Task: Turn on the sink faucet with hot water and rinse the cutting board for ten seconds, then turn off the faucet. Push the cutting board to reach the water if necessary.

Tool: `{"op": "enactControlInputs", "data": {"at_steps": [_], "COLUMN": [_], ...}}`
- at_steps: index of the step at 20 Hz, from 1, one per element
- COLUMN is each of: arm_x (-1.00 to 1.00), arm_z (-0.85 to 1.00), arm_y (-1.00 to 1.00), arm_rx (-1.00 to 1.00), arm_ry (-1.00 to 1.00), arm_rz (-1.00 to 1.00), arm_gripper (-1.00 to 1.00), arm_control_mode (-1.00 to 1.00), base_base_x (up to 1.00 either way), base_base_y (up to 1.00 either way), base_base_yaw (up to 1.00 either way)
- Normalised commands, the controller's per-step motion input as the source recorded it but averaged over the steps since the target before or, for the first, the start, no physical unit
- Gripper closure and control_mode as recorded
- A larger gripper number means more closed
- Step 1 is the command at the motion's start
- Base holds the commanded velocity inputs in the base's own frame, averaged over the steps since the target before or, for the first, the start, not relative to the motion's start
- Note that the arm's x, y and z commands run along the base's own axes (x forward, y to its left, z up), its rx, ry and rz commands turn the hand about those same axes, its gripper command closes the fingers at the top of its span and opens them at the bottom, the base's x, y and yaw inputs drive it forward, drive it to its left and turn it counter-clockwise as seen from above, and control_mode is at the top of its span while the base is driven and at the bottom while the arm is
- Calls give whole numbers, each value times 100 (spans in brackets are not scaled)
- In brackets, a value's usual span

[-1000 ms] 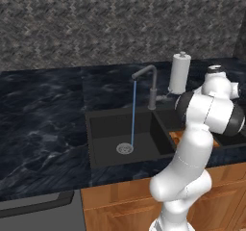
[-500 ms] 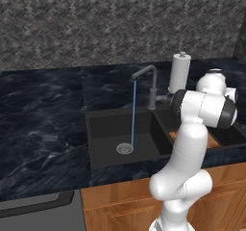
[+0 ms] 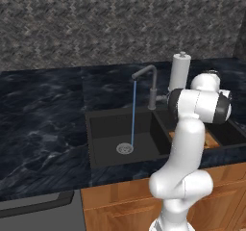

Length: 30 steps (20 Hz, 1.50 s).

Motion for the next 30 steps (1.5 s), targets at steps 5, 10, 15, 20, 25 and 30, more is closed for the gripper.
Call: {"op": "enactControlInputs", "data": {"at_steps": [5, 10, 15, 20, 25, 30], "arm_x": [26, 22, 21, 21, 18, 9], "arm_z": [-10, -10, -10, -10, -10, -8], "arm_y": [0, 0, 0, 0, 0, 0], "arm_rx": [5, 4, 3, 3, 1, 1], "arm_ry": [-1, -2, -3, -2, -1, -1], "arm_rz": [-10, -9, -6, -3, -2, 0], "arm_gripper": [-100, -100, -100, -100, -100, -100], "arm_control_mode": [-100, -100, -100, -100, -100, -100], "base_base_x": [0, 0, 0, 0, 0, 0], "base_base_y": [0, 0, 0, 0, 0, 0], "base_base_yaw": [0, 0, 0, 0, 0, 0]}}
